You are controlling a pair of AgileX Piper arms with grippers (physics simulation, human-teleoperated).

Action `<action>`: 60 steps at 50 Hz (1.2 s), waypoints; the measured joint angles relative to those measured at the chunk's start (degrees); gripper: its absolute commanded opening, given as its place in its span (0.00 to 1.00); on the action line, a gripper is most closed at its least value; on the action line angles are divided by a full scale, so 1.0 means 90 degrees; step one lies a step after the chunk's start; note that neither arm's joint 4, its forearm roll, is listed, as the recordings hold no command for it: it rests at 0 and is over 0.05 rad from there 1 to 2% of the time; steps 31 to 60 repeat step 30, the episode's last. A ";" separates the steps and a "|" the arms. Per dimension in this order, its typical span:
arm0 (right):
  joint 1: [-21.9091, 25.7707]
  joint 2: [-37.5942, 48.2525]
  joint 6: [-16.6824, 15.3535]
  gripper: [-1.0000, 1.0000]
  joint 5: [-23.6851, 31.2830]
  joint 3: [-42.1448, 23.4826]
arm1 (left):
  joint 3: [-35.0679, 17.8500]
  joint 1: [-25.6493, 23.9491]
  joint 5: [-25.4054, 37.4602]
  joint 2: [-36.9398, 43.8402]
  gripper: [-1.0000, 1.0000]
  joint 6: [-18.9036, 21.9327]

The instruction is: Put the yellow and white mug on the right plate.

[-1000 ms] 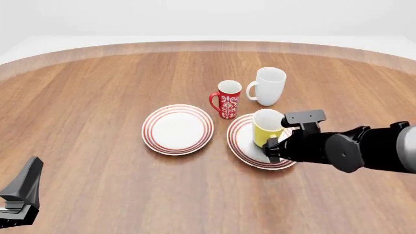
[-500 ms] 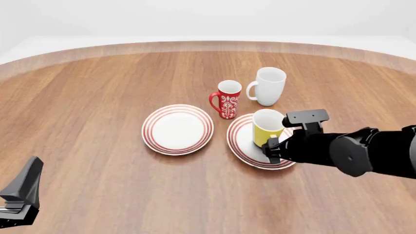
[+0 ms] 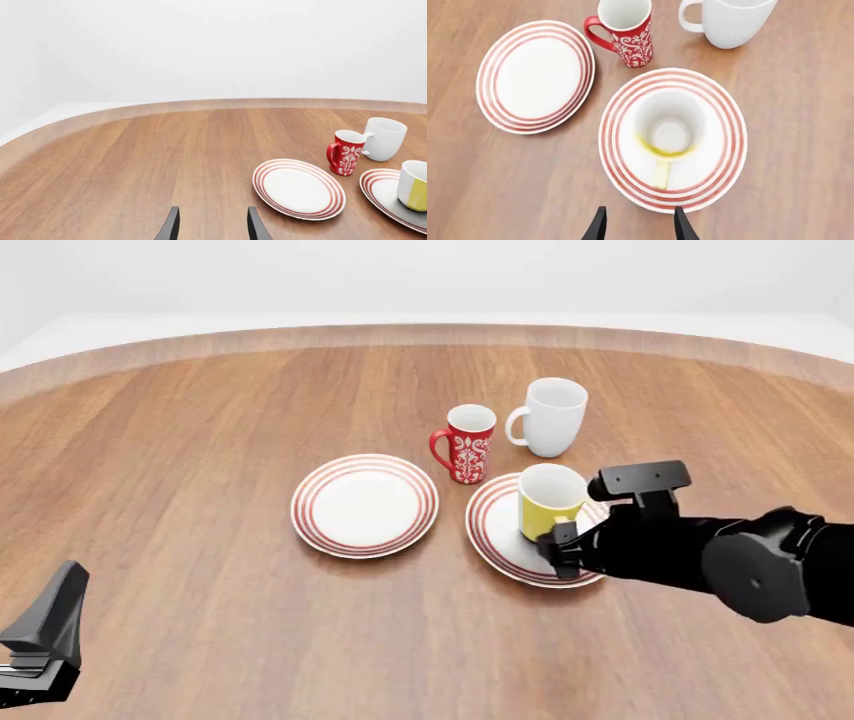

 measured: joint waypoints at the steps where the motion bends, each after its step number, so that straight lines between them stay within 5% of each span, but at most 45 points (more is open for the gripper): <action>1: 0.0008 -0.0057 0.0003 1.00 0.0030 0.0012 | 0.0000 0.0000 0.0000 0.0000 1.00 0.0000; 30: 0.0275 -0.1705 0.0078 1.00 0.0898 0.0345 | 0.0000 0.0000 0.0000 0.0000 1.00 0.0000; 60: 0.0275 -0.1705 0.0078 1.00 0.0898 0.0345 | 0.0000 0.0000 0.0000 0.0000 1.00 0.0000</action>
